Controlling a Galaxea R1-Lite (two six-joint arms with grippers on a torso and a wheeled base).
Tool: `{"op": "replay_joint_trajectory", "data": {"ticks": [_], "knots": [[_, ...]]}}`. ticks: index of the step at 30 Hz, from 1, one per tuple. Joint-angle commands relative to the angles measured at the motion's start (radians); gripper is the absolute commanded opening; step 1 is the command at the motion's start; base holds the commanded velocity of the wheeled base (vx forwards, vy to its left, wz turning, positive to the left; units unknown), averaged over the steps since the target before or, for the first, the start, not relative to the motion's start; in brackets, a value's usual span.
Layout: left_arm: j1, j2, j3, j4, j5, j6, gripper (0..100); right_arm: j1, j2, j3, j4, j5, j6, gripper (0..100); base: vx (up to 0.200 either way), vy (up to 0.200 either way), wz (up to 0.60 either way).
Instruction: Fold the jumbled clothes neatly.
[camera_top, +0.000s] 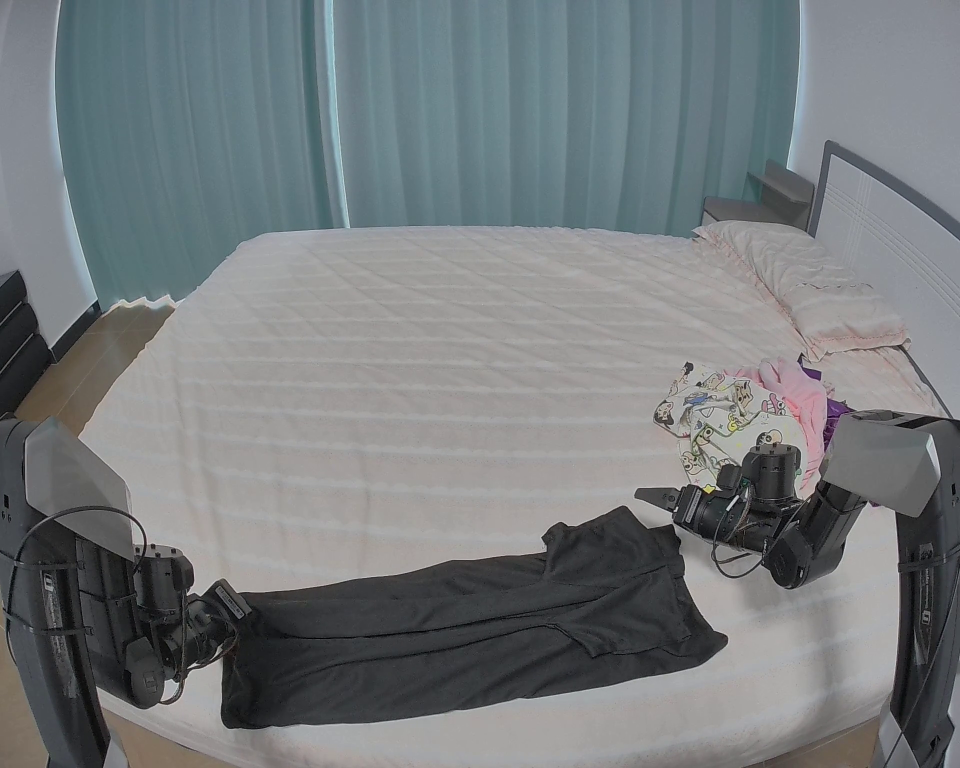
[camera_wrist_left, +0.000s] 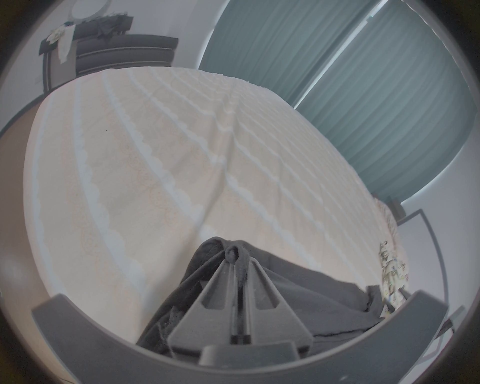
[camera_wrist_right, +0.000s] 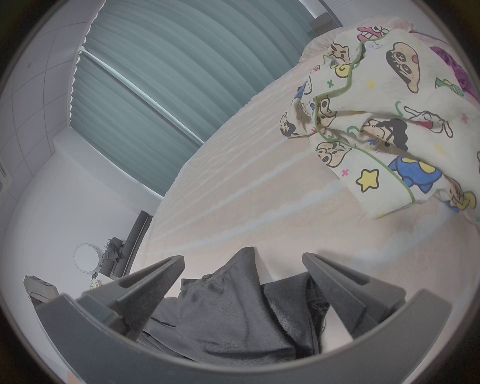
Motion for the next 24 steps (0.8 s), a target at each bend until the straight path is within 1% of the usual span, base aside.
{"op": "replay_joint_trajectory", "data": {"ticks": [1,3,10,16,22,24], "knots": [[-0.001,-0.054,-0.009,-0.018,-0.008,-0.029,0,0.001,-0.001,0.005,0.0,0.0,0.0,100,0.0,0.0,0.0],[-0.001,-0.071,-0.01,-0.018,-0.025,-0.051,0,0.007,-0.002,0.016,0.0,0.002,0.0,100,0.0,0.0,0.0],[0.001,-0.101,-0.01,-0.018,-0.04,-0.087,0,0.024,0.001,0.028,0.014,0.004,0.002,100,0.0,0.0,0.0],[0.004,-0.098,-0.009,-0.018,-0.048,-0.091,0,0.045,0.01,0.051,0.018,0.002,-0.003,100,0.0,0.0,0.0],[0.007,-0.089,-0.009,-0.018,-0.048,-0.091,0,0.038,-0.024,0.062,0.058,0.0,-0.008,100,0.0,0.0,0.0],[0.008,-0.089,-0.01,-0.018,-0.05,-0.091,0,0.013,-0.076,0.07,0.109,0.0,-0.011,100,0.0,0.0,0.0]]}}
